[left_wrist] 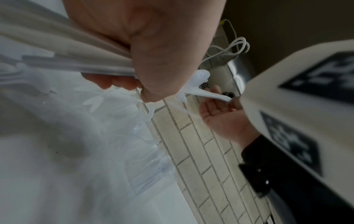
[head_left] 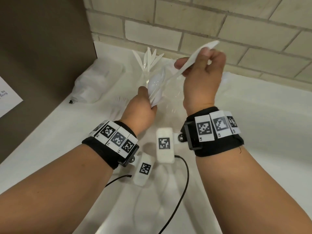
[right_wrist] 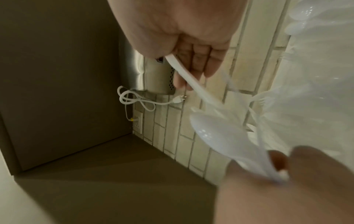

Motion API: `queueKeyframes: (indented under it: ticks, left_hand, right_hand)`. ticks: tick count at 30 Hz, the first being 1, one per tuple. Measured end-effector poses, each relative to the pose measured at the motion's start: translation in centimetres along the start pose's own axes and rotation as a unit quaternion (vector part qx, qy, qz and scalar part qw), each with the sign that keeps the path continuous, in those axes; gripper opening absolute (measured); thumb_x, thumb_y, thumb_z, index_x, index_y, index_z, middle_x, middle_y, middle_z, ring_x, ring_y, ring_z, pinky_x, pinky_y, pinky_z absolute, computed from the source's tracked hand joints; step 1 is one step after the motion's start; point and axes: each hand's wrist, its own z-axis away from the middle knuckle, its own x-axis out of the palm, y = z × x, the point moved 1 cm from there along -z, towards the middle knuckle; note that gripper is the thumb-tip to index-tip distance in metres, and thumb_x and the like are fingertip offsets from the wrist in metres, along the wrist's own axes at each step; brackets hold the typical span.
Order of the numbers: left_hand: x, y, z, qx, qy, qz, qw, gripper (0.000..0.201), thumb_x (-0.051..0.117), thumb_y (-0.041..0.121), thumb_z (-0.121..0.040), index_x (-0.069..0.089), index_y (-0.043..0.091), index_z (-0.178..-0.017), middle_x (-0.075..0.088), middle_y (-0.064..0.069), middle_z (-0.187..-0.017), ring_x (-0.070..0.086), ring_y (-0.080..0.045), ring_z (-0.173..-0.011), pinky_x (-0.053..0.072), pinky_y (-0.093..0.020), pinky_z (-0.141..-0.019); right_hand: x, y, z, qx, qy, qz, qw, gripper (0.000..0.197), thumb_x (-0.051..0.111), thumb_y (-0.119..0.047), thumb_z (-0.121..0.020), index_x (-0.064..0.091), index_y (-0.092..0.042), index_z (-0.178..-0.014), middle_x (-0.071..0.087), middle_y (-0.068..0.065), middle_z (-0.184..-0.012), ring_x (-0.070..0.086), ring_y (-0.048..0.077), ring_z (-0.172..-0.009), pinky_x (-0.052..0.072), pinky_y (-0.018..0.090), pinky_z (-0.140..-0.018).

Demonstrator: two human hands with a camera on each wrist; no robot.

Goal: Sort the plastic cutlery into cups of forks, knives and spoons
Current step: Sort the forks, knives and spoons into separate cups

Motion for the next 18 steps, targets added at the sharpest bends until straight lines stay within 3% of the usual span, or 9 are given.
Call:
queueKeyframes:
  ticks: [2, 4, 5, 8, 11, 14, 18]
  left_hand:
    - [0.0, 0.0, 0.0, -0.012, -0.007, -0.007, 1.000, 0.022, 0.053, 0.012, -0.091, 0.039, 0.001, -0.104, 0.044, -0.001, -0.065, 0.045, -0.025, -0.056, 0.029, -0.029, -0.051]
    - [-0.1, 0.0, 0.0, -0.024, -0.005, -0.018, 1.000, 0.027, 0.053, 0.013, -0.092, 0.039, -0.002, -0.109, 0.048, -0.007, -0.072, 0.046, -0.027, -0.061, 0.030, -0.029, -0.054]
    - [-0.2, 0.0, -0.1, -0.033, -0.003, -0.023, 0.999, 0.028, 0.053, 0.014, -0.093, 0.039, -0.003, -0.111, 0.049, -0.008, -0.075, 0.047, -0.027, -0.062, 0.030, -0.029, -0.055]
    - [-0.3, 0.2, -0.3, -0.061, 0.000, -0.026, 0.998, 0.031, 0.052, 0.015, -0.093, 0.037, -0.002, -0.114, 0.049, -0.009, -0.079, 0.047, -0.026, -0.066, 0.032, -0.030, -0.057]
    - [-0.3, 0.3, -0.4, -0.071, -0.002, -0.012, 0.997, 0.031, 0.052, 0.016, -0.093, 0.036, 0.000, -0.115, 0.050, -0.007, -0.081, 0.049, -0.027, -0.068, 0.033, -0.031, -0.058]
    - [-0.3, 0.3, -0.3, -0.072, -0.002, 0.014, 0.997, 0.032, 0.056, 0.018, -0.092, 0.036, 0.003, -0.113, 0.045, 0.004, -0.071, 0.048, -0.017, -0.060, 0.031, -0.025, -0.048]
    - [-0.2, 0.4, -0.2, -0.079, -0.009, 0.043, 0.996, 0.038, 0.064, 0.025, -0.086, 0.038, 0.007, -0.108, 0.044, 0.009, -0.074, 0.048, -0.015, -0.067, 0.032, -0.019, -0.049]
  right_hand:
    - [-0.2, -1.6, -0.1, -0.019, 0.004, -0.076, 0.997, 0.019, 0.029, -0.027, -0.103, 0.037, -0.022, -0.087, 0.057, 0.002, -0.061, 0.063, 0.028, -0.054, 0.058, 0.041, -0.064]
    - [-0.2, -2.3, -0.3, -0.029, -0.010, -0.082, 0.996, 0.020, 0.031, -0.027, -0.103, 0.039, -0.019, -0.087, 0.048, 0.004, -0.063, 0.050, 0.023, -0.044, 0.047, 0.030, -0.047]
    - [-0.1, -2.2, -0.3, -0.032, -0.031, -0.061, 0.997, 0.020, 0.036, -0.030, -0.102, 0.040, -0.019, -0.086, 0.046, 0.003, -0.063, 0.044, 0.021, -0.045, 0.041, 0.027, -0.045]
    - [0.3, -0.8, 0.1, -0.018, -0.125, 0.123, 0.984, 0.027, 0.064, -0.046, -0.084, 0.048, -0.025, -0.079, 0.050, -0.006, -0.064, 0.047, 0.012, -0.053, 0.043, 0.030, -0.054]
    - [-0.1, 1.2, 1.0, 0.034, -0.198, 0.223, 0.954, 0.031, 0.076, -0.045, -0.074, 0.058, -0.021, -0.083, 0.057, -0.009, -0.071, 0.055, 0.008, -0.063, 0.048, 0.029, -0.064]
    - [-0.6, 2.4, 1.7, 0.085, -0.240, 0.252, 0.933, 0.041, 0.079, -0.044, -0.071, 0.059, -0.019, -0.096, 0.063, -0.007, -0.083, 0.062, 0.008, -0.076, 0.050, 0.021, -0.066]
    - [-0.9, 2.9, 1.3, 0.061, -0.207, 0.234, 0.948, 0.028, 0.070, -0.017, -0.083, 0.051, -0.022, -0.102, 0.059, -0.012, -0.080, 0.058, -0.002, -0.068, 0.046, 0.012, -0.058]
